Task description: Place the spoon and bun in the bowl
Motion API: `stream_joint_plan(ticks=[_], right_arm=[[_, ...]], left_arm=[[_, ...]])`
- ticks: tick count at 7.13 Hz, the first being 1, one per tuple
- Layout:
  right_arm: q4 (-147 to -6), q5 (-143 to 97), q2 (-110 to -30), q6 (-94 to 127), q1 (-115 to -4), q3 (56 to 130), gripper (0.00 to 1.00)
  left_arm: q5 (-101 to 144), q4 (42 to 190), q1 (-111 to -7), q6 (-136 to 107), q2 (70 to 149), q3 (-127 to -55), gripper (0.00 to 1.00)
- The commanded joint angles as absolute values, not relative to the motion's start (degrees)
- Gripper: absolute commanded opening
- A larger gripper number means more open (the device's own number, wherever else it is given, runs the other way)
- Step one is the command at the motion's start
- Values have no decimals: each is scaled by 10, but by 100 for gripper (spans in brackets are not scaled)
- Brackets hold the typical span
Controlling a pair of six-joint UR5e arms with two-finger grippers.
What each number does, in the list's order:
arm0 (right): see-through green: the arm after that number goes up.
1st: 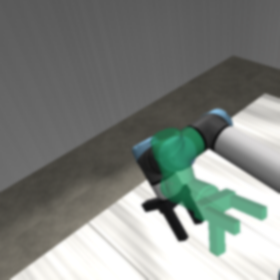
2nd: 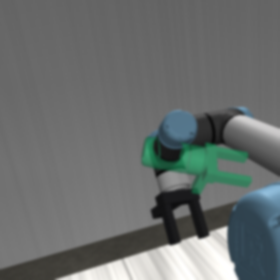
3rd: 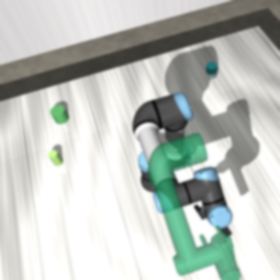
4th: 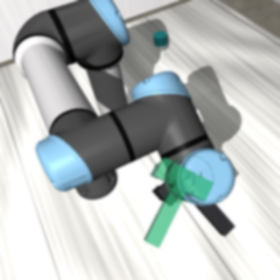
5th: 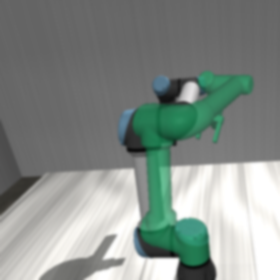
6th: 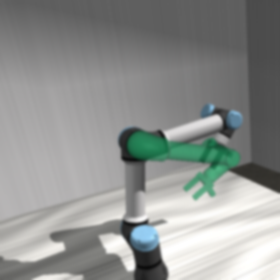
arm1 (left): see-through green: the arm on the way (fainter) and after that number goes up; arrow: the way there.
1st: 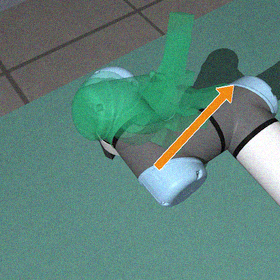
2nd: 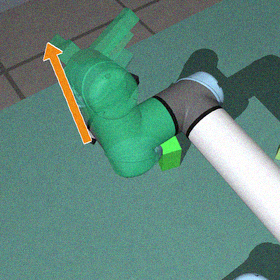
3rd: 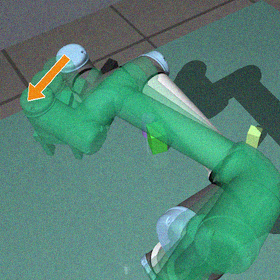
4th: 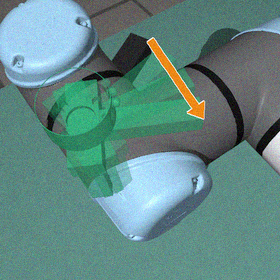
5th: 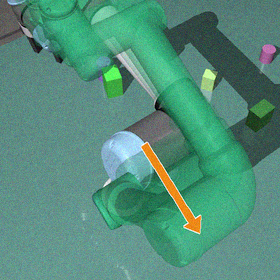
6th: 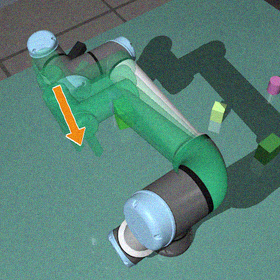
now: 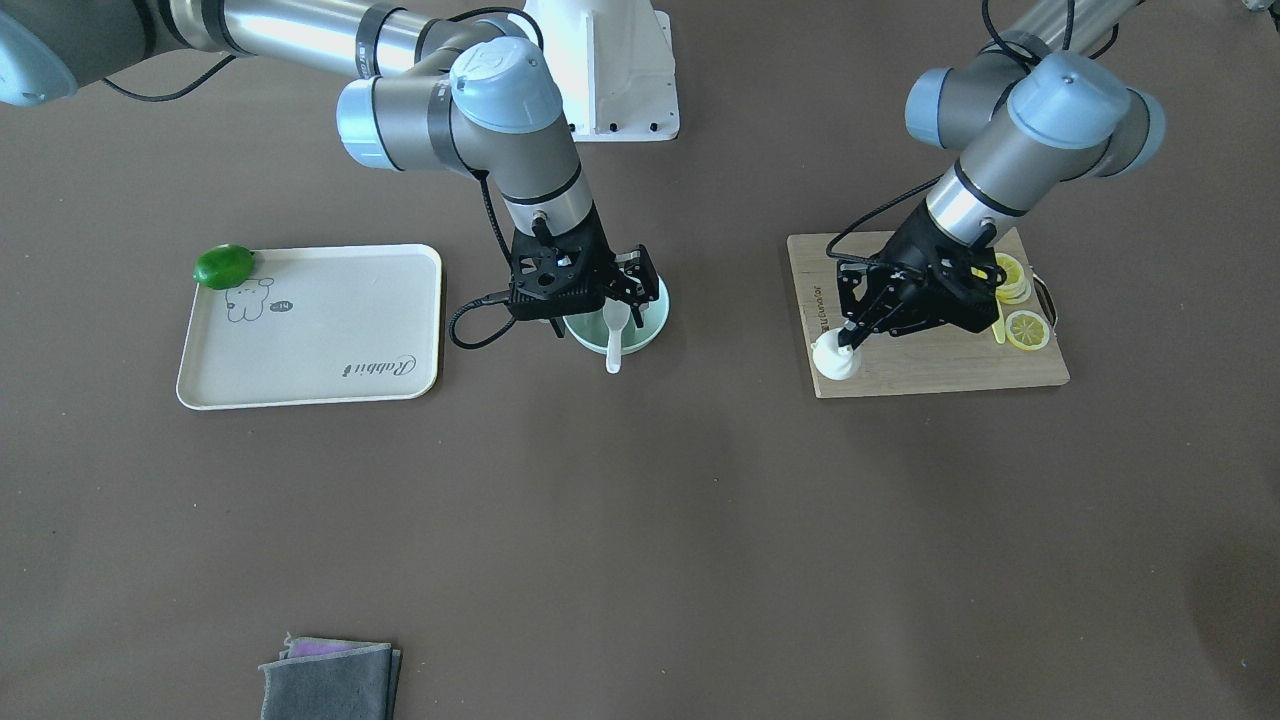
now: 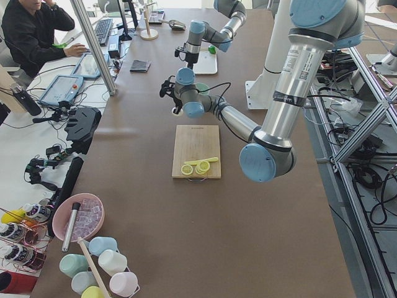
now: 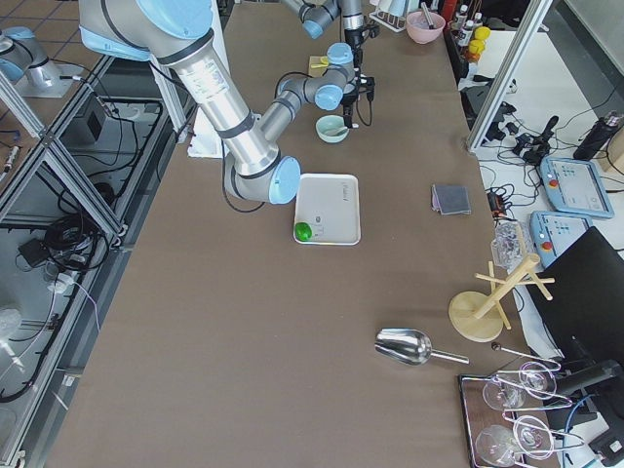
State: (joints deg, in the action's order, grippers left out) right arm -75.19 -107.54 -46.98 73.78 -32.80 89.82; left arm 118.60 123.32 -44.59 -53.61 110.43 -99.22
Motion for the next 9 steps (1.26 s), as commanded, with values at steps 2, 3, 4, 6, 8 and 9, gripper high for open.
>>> stream_joint_plan(ticks=[2, 3, 4, 6, 8, 9], right_arm=[[-754, -1153, -607, 648, -397, 1001, 100], [-755, -1184, -636, 605, -425, 1003, 100], [-752, -1193, -665, 527, -437, 1012, 100], [-747, -1193, -715, 500, -445, 1044, 100], [-752, -1189, -718, 500, -458, 1038, 100], [-752, -1188, -725, 499, -458, 1033, 100]], left_arm=[[1098, 1230, -316, -692, 1202, -985, 0], [1096, 1230, -307, -712, 1210, -985, 0], [1095, 1229, -296, -715, 1212, -984, 0], [1094, 1230, -294, -713, 1218, -977, 82], [1052, 1231, -293, -736, 1227, -969, 98], [1051, 1230, -293, -735, 1225, -975, 98]])
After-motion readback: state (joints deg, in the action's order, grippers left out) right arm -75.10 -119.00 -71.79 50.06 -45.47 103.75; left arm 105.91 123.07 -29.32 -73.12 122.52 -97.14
